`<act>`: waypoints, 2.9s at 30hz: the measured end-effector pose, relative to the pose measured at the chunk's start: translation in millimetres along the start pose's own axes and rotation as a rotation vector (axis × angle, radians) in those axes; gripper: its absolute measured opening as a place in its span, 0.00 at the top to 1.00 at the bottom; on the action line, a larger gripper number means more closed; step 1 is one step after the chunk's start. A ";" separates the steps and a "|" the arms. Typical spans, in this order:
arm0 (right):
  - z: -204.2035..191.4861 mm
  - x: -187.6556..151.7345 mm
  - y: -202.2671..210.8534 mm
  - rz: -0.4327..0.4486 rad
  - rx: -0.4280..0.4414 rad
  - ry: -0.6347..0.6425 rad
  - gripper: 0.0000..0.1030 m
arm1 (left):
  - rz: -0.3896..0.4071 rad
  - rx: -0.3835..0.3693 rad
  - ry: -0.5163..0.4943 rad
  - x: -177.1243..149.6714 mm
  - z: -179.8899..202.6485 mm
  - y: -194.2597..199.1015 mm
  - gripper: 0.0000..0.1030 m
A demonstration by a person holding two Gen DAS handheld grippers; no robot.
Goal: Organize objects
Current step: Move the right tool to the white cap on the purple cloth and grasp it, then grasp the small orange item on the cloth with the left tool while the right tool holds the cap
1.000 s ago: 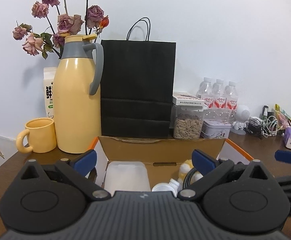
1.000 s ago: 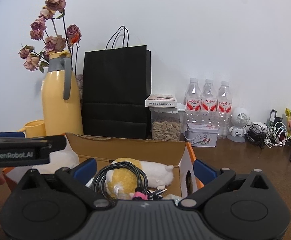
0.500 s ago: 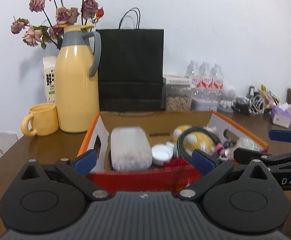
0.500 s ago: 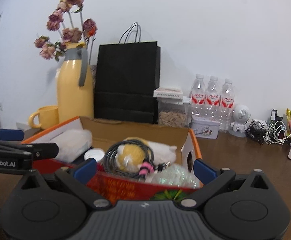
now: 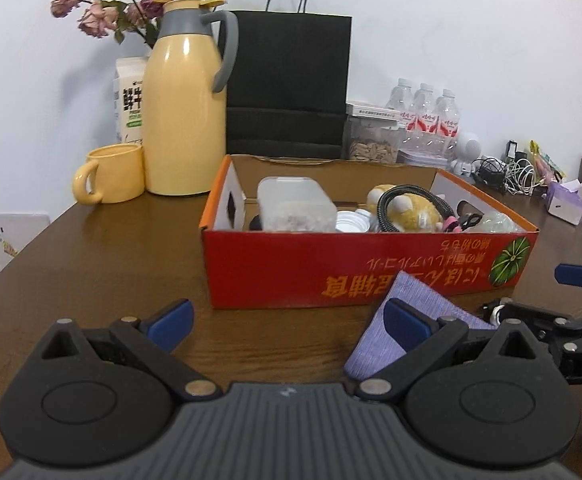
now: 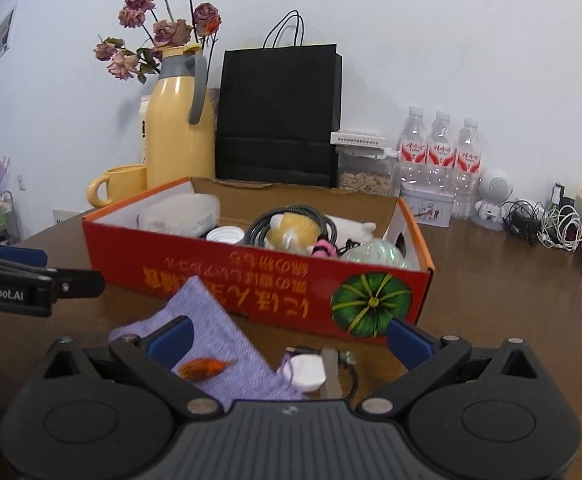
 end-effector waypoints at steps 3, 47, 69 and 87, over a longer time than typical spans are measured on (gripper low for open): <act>-4.2 -6.1 6.0 -0.016 0.010 -0.004 0.00 | 0.005 0.006 0.001 -2.0 -3.0 5.6 0.00; -74.3 -1.6 2.6 -0.047 0.179 0.013 0.73 | 0.010 0.006 0.059 -10.7 -20.6 19.3 0.00; 18.0 -8.5 16.1 0.021 -0.057 -0.035 0.73 | -0.017 -0.022 -0.055 -14.1 23.4 12.2 0.00; 39.1 -16.1 15.7 0.017 -0.098 -0.084 0.73 | -0.155 -0.190 -0.203 -32.7 105.1 -27.4 0.43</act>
Point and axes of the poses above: each gripper's, at about its wrist camera, not at the fingertips, and y roughly against the way its jaws point, z to its right, x to its top, the point moved 10 cm from there along -y, roughly the way its jaws point, and after that the axes turned 8 degrees about y, right-handed, at the moved point
